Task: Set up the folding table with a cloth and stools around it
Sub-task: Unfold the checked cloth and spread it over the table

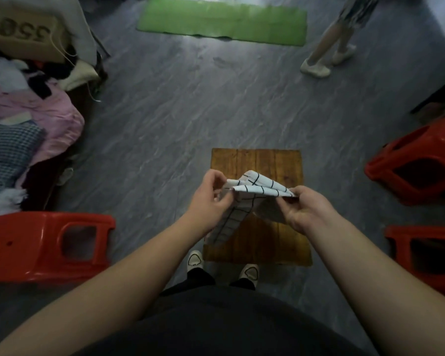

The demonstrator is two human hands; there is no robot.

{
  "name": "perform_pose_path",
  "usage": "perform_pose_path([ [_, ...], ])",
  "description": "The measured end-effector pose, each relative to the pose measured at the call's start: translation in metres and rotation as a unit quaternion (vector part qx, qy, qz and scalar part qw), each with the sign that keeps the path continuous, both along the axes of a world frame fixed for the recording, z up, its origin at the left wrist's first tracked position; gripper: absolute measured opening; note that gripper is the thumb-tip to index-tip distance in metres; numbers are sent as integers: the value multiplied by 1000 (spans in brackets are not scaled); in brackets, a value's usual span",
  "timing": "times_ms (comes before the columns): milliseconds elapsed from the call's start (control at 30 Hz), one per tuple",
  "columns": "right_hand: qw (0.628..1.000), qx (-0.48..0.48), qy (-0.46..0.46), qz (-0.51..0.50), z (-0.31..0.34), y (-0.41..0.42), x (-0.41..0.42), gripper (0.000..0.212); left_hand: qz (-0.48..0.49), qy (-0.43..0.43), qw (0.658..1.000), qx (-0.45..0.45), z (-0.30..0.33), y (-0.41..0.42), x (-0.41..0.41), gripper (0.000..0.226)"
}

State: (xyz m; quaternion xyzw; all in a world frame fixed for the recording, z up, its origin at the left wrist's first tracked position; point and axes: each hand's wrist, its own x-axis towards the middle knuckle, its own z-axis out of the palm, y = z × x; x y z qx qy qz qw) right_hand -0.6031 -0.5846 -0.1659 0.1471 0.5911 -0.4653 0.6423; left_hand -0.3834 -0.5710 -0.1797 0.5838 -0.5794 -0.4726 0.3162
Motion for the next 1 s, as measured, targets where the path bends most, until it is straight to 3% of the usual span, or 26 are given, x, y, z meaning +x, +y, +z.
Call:
perform_pose_path([
  [100, 999, -7, -15, -52, 6, 0, 14, 13, -3, -64, 995, -82, -1, -1, 9, 23],
  [233, 994, -1, -40, -102, 17, 0, 37, 15, -4, -33, 996, -84, -4, 3, 28, 55],
  [467, 994, -20, -55, -96, 24, -6, 71, 17, -51, -72, 989, -118, -12, -22, 55, 35],
  [633, 998, -42, -36, -35, 18, -11, 84, 22, -28, -23, 997, -63, -14, -44, 76, 22],
  [767, 998, -57, 16, 30, 16, -16, 90, 23, -42, -13, 996, -80, -7, -63, 94, 25],
  [833, 992, -80, 63, 77, 17, -17, 98, 20, -34, -21, 995, -88, -1, -72, 100, 30],
  [900, 968, -119, 166, 145, 17, -17, 108, 20, -28, -25, 995, -87, 5, -81, 105, 28],
  [933, 940, -143, 242, 193, 17, -16, 113, 21, -28, -23, 995, -89, 9, -86, 107, 26],
  [1000, 850, -192, 402, 281, 18, -18, 125, 26, -39, -16, 995, -91, 15, -95, 112, 20],
])
